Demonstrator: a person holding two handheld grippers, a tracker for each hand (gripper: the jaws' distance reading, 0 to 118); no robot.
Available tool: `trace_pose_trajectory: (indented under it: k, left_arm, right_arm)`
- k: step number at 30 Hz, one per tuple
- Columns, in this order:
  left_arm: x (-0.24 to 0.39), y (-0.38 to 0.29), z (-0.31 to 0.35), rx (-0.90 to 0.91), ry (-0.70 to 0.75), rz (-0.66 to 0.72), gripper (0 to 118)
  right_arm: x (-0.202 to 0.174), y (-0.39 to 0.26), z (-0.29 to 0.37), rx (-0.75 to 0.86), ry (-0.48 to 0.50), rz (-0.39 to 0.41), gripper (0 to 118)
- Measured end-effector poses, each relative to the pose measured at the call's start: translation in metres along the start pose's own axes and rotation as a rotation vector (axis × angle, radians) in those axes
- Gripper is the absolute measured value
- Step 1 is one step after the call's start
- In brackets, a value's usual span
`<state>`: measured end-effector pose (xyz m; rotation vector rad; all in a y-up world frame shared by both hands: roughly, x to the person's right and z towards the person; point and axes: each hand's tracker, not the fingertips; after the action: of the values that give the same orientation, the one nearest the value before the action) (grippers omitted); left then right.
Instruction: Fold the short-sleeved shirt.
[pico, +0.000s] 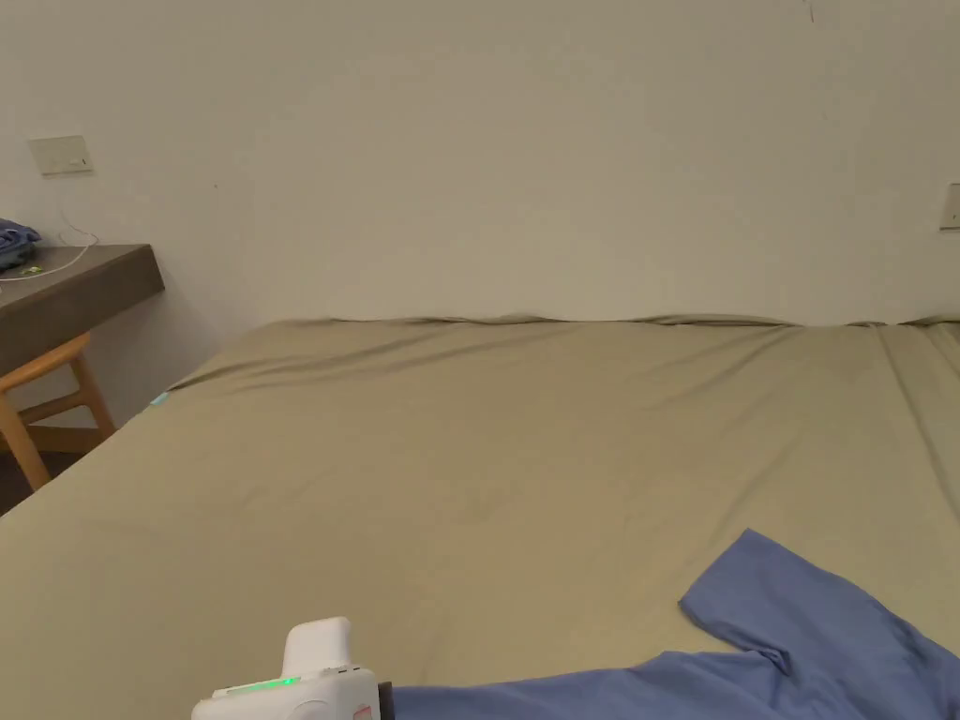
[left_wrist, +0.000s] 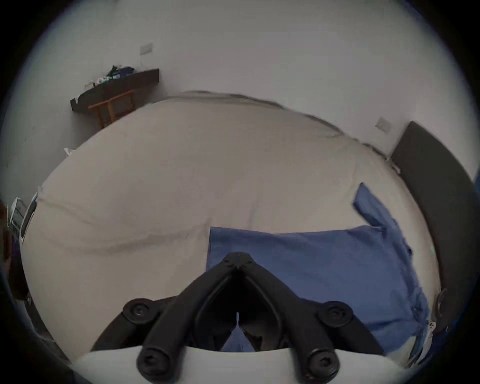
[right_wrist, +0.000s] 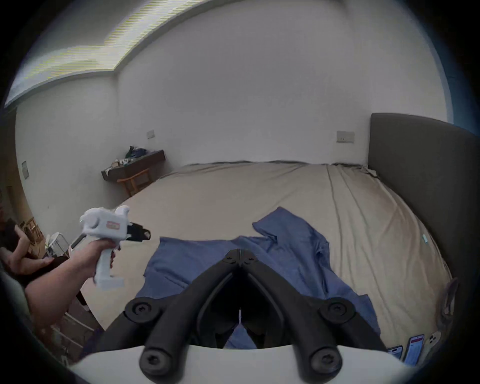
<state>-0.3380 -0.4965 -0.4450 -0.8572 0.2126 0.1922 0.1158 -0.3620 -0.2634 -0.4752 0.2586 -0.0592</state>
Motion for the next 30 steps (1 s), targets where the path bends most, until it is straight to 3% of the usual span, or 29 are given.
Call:
trace_pose_trajectory:
  k: [2, 6, 11, 14, 15, 16, 18, 24, 25, 27, 28, 29, 30]
  left_arm:
    - [-0.005, 0.002, -0.040, -0.020, 0.020, 0.006, 116]
    - [0.000, -0.001, -0.084, -0.145, 0.078, -0.061, 117]
    - [0.006, -0.014, -0.103, -0.104, 0.105, -0.032, 118]
    - [0.013, -0.012, -0.099, -0.085, 0.122, -0.077, 118]
    - [0.018, -0.013, -0.095, -0.096, 0.109, -0.091, 111]
    - [0.023, -0.013, -0.088, -0.062, 0.098, -0.121, 85]
    - [0.039, -0.014, -0.070, 0.009, 0.087, -0.177, 0]
    - [0.033, -0.007, -0.040, 0.019, -0.111, 0.041, 0]
    - [0.032, -0.006, -0.035, 0.023, -0.111, 0.031, 0]
    - [0.028, -0.004, -0.024, 0.047, -0.099, 0.016, 0]
    - [0.027, -0.003, -0.021, 0.044, -0.106, 0.016, 0]
    - [0.026, -0.002, -0.019, 0.041, -0.117, 0.016, 0]
    - [0.036, -0.008, -0.008, 0.038, -0.122, 0.022, 0]
  right_arm:
    - [0.006, -0.007, -0.015, -0.039, -0.006, 0.008, 2]
    - [0.012, -0.020, -0.036, -0.089, -0.021, 0.013, 2]
    - [0.020, -0.033, -0.063, -0.150, -0.044, -0.012, 2]
    - [0.021, -0.039, -0.079, -0.190, -0.083, 0.019, 2]
    - [0.023, -0.042, -0.087, -0.219, -0.112, 0.041, 2]
    - [0.025, -0.043, -0.094, -0.234, -0.127, 0.051, 2]
    - [0.036, -0.045, -0.109, -0.254, -0.131, 0.042, 2]
    - [0.108, -0.008, -0.184, -0.293, -0.148, 0.020, 3]
    - [0.124, 0.000, -0.204, -0.313, -0.133, 0.007, 25]
    - [0.153, 0.015, -0.253, -0.375, -0.163, 0.021, 117]
    - [0.165, 0.017, -0.274, -0.409, -0.155, 0.027, 116]
    - [0.171, 0.020, -0.287, -0.328, -0.136, 0.033, 116]
    - [0.180, 0.023, -0.306, -0.404, -0.214, 0.038, 117]
